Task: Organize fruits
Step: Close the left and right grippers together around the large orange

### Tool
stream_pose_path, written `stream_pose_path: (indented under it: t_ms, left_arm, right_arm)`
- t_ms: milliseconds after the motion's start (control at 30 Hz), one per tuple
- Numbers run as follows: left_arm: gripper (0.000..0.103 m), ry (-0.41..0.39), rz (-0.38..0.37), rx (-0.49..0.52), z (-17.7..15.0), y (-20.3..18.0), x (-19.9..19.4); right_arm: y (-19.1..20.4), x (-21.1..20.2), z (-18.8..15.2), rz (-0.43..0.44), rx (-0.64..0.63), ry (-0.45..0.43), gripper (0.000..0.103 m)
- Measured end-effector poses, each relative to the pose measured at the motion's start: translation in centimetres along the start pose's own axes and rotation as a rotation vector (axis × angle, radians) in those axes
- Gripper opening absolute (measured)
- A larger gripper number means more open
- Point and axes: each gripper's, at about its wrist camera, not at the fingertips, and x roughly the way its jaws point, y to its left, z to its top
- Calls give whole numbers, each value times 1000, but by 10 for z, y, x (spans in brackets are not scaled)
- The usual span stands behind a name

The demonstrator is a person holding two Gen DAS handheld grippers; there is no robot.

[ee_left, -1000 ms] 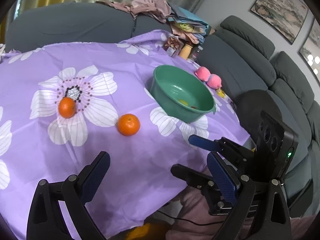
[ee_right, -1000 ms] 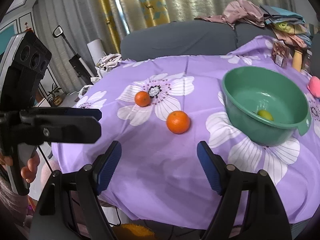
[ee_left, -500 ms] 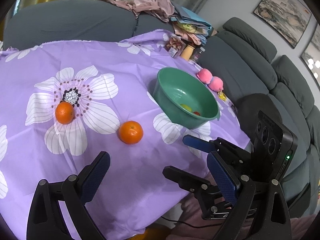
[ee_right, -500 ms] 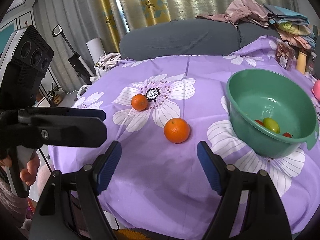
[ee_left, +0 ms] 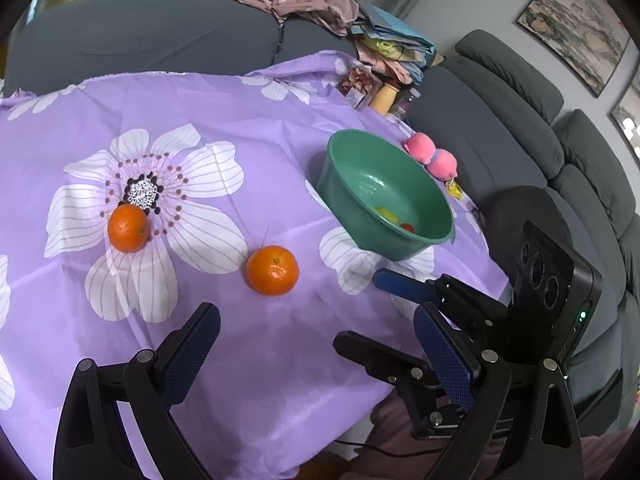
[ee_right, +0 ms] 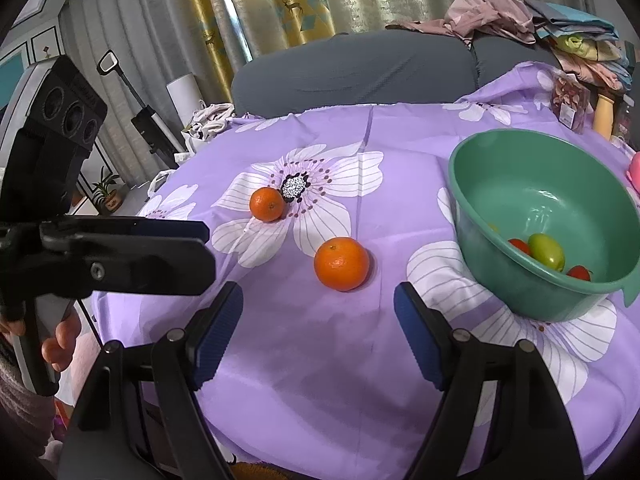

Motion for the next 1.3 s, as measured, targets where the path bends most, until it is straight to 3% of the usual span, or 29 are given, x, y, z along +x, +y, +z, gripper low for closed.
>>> stream_pose_path:
  t_ms: [267, 433, 667, 1300]
  left_arm:
    - [97, 24, -24, -12, 12, 10, 22]
    - [97, 43, 15, -53, 17, 26, 38]
    - [97, 94, -3, -72, 17, 36, 59]
    - [97, 195, 11, 6, 25, 27, 94]
  right_arm:
    - [-13, 14, -1, 2, 17, 23, 78]
    - [-15, 28, 2, 17, 17, 53, 78]
    - [-14, 48, 5, 28, 11, 101, 77]
    - [-22, 78, 21, 25, 10, 185, 77]
